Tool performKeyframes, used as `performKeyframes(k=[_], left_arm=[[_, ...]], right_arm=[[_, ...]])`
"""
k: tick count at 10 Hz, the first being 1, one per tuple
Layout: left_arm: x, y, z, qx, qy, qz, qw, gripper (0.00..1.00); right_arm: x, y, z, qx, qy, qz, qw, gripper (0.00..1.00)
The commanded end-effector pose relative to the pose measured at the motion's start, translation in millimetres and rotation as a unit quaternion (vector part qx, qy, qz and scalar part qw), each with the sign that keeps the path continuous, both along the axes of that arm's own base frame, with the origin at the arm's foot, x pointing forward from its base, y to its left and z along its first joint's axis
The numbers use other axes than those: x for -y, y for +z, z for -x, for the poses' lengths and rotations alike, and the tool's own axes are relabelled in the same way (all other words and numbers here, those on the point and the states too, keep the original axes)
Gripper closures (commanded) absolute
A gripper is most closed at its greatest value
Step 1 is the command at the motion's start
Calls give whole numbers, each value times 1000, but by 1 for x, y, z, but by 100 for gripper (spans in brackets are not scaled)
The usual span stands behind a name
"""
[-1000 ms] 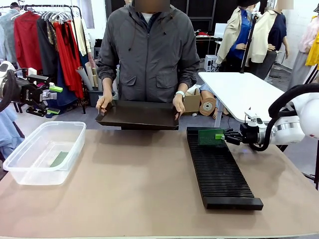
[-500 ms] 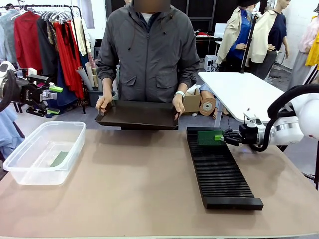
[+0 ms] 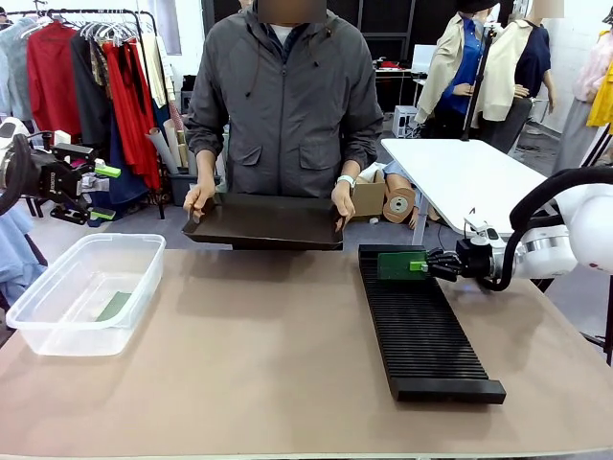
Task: Sort PCBs into racks and boxes based on the side picked up.
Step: If the short side of the Blank PCB is picked up, insert it into the PCB Rack ; if the long side is picked up, place it in the Organizing box.
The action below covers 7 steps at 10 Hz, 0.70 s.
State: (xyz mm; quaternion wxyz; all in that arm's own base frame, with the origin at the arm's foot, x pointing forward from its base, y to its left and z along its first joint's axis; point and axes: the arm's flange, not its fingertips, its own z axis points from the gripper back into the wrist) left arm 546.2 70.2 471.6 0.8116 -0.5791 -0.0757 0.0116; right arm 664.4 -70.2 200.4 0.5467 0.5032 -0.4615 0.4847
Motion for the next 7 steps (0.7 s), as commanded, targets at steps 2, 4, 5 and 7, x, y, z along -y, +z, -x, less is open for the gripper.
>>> performKeyframes(k=[2,4,5,7], left_arm=[[0,2,2,2,1,-6,1000,3],[0,2,2,2,1,-6,1000,3],[0,2,2,2,1,-6,1000,3],[0,2,2,2,1,-6,1000,3]], right_arm=[[13,-17,-20,-12,-24,12,1000,100],[15,-15,-21,-13,-28,12,999,100],[15,-13,-21,-14,-28,12,999,100],[15,-8,-20,-13,-36,8,999,96]])
